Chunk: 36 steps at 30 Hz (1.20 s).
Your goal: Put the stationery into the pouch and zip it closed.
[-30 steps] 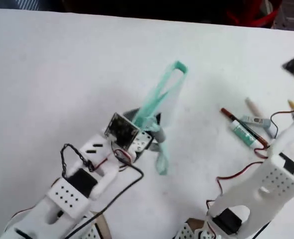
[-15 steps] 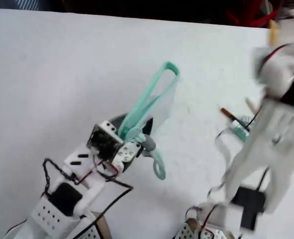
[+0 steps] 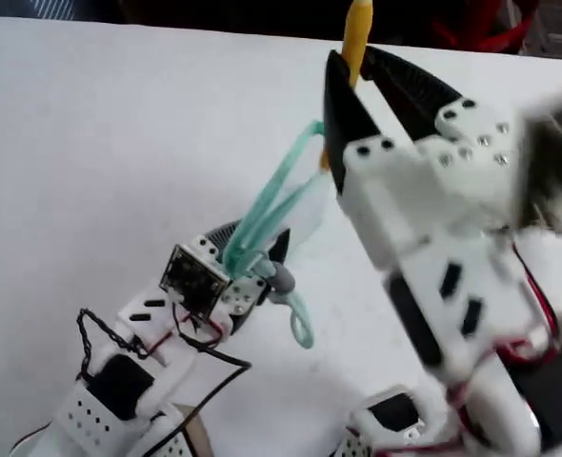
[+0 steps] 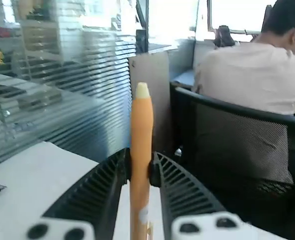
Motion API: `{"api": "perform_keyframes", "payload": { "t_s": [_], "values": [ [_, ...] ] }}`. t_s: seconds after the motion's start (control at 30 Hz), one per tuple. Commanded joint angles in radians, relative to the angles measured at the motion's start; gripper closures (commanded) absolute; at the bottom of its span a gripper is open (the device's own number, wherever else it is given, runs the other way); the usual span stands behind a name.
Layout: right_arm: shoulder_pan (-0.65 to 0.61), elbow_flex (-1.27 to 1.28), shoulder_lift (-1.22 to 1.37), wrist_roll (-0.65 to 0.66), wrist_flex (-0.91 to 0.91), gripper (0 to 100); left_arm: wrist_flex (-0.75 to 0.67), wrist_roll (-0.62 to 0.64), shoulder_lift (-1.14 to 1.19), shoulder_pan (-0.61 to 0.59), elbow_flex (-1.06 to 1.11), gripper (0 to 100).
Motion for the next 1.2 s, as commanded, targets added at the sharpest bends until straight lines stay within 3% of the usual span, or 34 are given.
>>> {"api": "perform_keyframes", "payload": {
  "t_s": [0.0,0.3,0.5,0.7,0.97,1.17],
  "values": [
    [-0.042,0.057,-0.01,-0.006,-0.079,98.1,0.021,-0.005,-0.019,0.044,-0.025,88],
    [0.028,0.37,-0.081,0.0,-0.22,98.1,0.021,-0.005,-0.019,0.048,-0.025,88],
    [0.108,0.712,-0.291,0.057,-0.372,98.1,0.021,-0.005,-0.019,0.048,-0.025,88],
    [0.107,1.014,-0.515,0.095,-0.513,98.1,0.02,-0.005,-0.019,0.05,-0.025,88],
    [0.059,1.142,-0.499,0.097,-0.561,98.1,0.02,-0.005,-0.019,0.053,-0.025,88],
    [0.101,1.149,-0.479,0.097,-0.515,98.1,0.021,-0.005,-0.024,0.048,-0.025,87]
  ]
}}
